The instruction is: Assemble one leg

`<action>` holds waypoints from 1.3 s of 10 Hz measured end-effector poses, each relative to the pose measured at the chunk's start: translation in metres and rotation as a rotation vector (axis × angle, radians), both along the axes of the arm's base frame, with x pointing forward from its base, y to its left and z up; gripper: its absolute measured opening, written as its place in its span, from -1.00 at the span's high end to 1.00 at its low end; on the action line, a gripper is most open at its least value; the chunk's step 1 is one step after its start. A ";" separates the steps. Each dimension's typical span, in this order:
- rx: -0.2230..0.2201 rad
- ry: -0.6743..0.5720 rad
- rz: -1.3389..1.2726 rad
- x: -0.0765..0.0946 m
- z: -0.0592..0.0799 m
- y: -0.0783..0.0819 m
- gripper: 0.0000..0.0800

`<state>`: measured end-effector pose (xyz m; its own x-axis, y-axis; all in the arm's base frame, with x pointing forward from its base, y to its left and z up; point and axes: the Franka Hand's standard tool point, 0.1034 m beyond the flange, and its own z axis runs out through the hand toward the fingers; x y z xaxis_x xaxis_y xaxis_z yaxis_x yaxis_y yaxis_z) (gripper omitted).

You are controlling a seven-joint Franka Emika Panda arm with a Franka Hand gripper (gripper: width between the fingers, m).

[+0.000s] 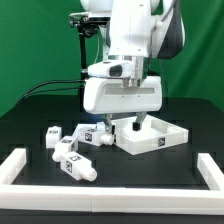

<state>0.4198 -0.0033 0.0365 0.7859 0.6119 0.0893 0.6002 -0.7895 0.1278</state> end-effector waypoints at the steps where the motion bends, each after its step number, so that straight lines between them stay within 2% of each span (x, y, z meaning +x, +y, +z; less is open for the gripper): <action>1: 0.000 0.001 0.000 0.000 0.000 0.000 -0.62; 2: 0.009 0.061 -0.001 -0.005 -0.003 0.003 -0.62; 5: 0.029 0.220 -0.010 0.003 -0.007 0.016 -0.62; 8: 0.016 0.197 -0.006 0.003 -0.022 0.013 -0.62; 13: 0.011 0.213 -0.030 -0.010 -0.030 0.000 -0.62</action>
Offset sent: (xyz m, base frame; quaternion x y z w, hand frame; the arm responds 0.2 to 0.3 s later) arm 0.0144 0.0003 -0.0013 0.0611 -0.1378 -0.0136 0.9885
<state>0.4093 -0.0032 0.0063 0.8057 0.5876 -0.0742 0.5887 -0.8083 -0.0085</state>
